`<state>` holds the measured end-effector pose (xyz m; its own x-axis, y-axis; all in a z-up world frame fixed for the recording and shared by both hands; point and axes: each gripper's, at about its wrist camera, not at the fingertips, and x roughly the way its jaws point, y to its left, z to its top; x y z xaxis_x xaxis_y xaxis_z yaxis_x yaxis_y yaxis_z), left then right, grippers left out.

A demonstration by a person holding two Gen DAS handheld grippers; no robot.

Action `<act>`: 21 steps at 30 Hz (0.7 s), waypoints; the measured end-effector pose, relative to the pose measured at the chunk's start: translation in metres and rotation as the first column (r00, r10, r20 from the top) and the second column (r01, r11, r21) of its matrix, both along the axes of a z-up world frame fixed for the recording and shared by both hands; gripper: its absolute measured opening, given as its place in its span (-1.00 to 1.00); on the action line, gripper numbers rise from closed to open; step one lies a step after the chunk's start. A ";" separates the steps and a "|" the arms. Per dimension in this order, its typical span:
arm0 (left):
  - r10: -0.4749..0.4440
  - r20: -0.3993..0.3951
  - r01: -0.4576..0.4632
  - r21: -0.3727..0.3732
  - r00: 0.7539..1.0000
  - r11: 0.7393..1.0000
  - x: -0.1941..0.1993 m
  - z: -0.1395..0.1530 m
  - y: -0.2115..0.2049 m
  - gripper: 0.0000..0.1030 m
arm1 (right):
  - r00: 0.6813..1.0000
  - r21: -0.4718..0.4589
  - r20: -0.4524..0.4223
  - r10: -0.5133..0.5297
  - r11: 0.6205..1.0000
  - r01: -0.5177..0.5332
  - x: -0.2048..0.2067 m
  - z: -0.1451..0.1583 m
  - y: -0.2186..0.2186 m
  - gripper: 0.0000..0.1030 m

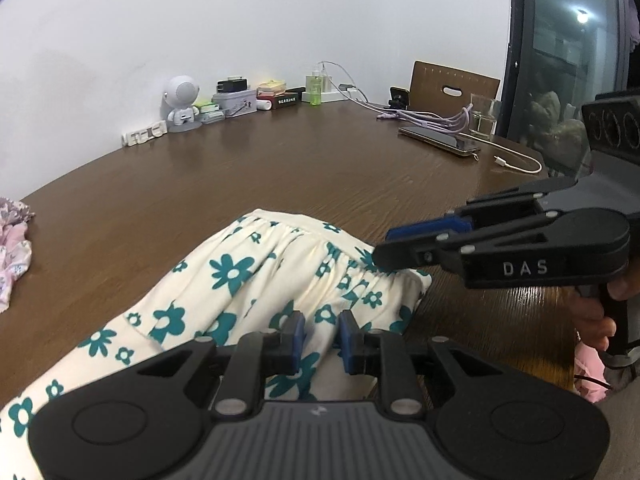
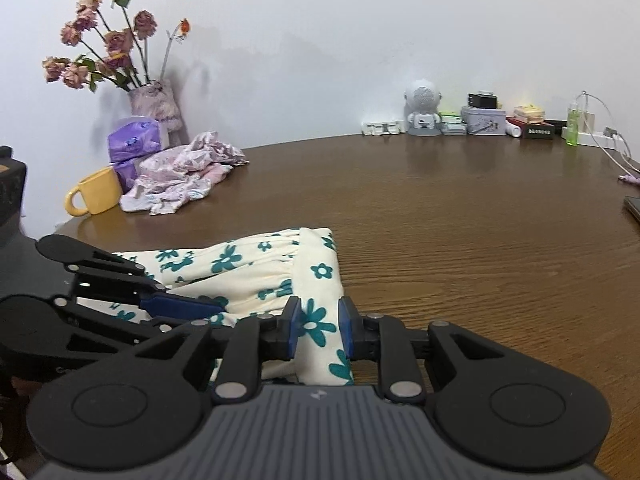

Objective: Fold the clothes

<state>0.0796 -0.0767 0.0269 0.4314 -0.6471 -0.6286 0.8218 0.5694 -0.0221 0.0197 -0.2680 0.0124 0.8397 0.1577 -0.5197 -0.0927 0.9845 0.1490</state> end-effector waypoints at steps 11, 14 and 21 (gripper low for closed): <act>0.057 0.026 -0.056 -0.021 0.998 0.998 -0.010 0.005 0.021 -0.58 | 0.998 -0.007 -0.050 0.031 0.999 -0.032 0.004 -0.014 0.005 -0.59; 0.078 0.065 -0.077 -0.023 0.995 0.997 -0.019 0.012 0.024 -0.57 | 0.999 0.022 -0.040 0.026 0.999 -0.025 0.001 -0.011 -0.001 -0.47; 0.125 0.044 -0.122 -0.062 0.991 0.991 -0.016 0.015 0.021 -0.57 | 0.999 0.173 -0.040 -0.001 0.985 0.008 -0.004 -0.008 -0.034 -0.15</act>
